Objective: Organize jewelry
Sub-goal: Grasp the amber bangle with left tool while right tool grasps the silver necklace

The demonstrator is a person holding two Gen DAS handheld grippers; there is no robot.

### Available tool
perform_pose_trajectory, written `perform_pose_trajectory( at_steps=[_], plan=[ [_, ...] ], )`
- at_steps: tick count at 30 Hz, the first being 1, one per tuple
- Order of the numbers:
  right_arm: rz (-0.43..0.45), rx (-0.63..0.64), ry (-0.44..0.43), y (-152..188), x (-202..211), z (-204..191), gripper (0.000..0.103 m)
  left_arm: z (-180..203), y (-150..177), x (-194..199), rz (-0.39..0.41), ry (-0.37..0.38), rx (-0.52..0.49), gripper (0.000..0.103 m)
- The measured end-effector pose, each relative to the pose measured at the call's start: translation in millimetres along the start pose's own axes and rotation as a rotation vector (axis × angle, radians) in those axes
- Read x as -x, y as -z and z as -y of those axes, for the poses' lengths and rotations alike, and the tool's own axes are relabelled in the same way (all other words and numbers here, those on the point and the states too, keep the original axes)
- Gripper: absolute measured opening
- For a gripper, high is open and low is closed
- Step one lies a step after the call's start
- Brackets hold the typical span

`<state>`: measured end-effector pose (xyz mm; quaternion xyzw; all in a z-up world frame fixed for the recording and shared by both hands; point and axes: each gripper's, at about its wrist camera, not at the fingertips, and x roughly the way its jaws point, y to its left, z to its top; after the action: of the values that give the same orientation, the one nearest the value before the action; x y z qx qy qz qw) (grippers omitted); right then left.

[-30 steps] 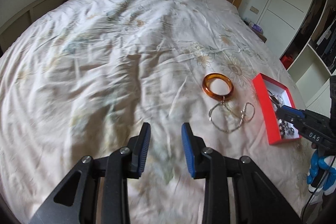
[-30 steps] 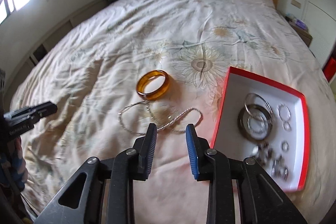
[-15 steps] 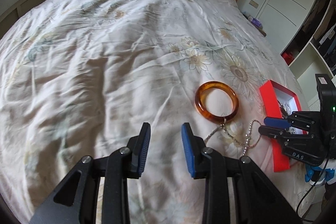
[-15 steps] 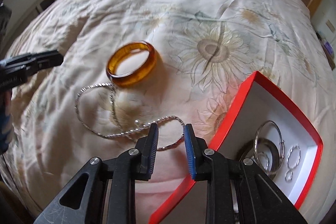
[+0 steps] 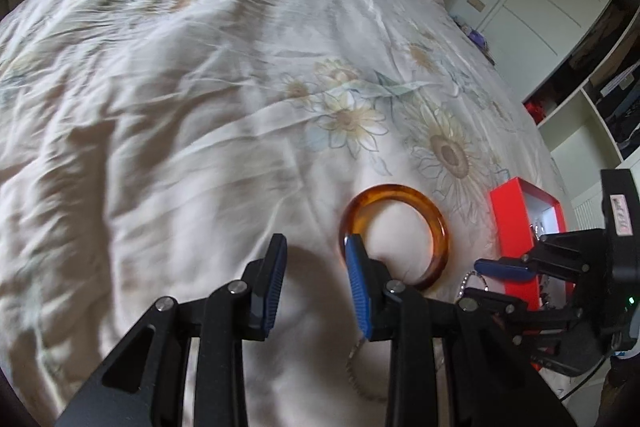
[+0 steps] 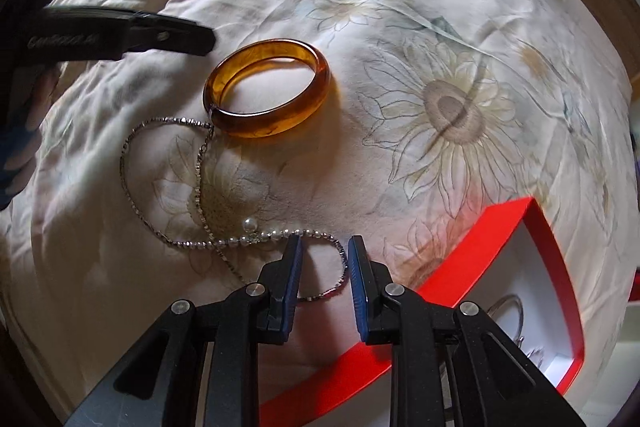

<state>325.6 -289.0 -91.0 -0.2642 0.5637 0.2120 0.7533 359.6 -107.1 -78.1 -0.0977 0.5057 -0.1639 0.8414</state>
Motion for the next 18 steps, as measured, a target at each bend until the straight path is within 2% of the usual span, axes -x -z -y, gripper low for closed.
perform_pose_trajectory(
  at_steps=[4, 8, 10, 11, 12, 18],
  plan=[
    [-0.012, 0.039, 0.004, -4, -7, -1, 0.019, 6, -6, -25, -0.066, 0.024, -0.003, 0.029],
    [0.013, 0.027, 0.016, -4, -10, 2, 0.009, 12, -9, -42, -0.101, 0.008, -0.034, 0.029],
    [0.027, 0.013, 0.028, -4, -12, 2, 0.003, 14, -12, -46, -0.098, 0.006, -0.047, 0.026],
    [0.036, 0.0, 0.028, -4, -12, 4, 0.003, 15, -12, -46, -0.092, -0.002, -0.053, 0.021],
    [0.043, -0.009, 0.029, -4, -11, 6, 0.002, 16, -13, -47, -0.084, -0.02, -0.064, 0.01],
    [0.136, -0.096, 0.056, 2, 3, 9, 0.002, 14, -10, -30, -0.016, -0.067, -0.058, 0.009]
  ],
)
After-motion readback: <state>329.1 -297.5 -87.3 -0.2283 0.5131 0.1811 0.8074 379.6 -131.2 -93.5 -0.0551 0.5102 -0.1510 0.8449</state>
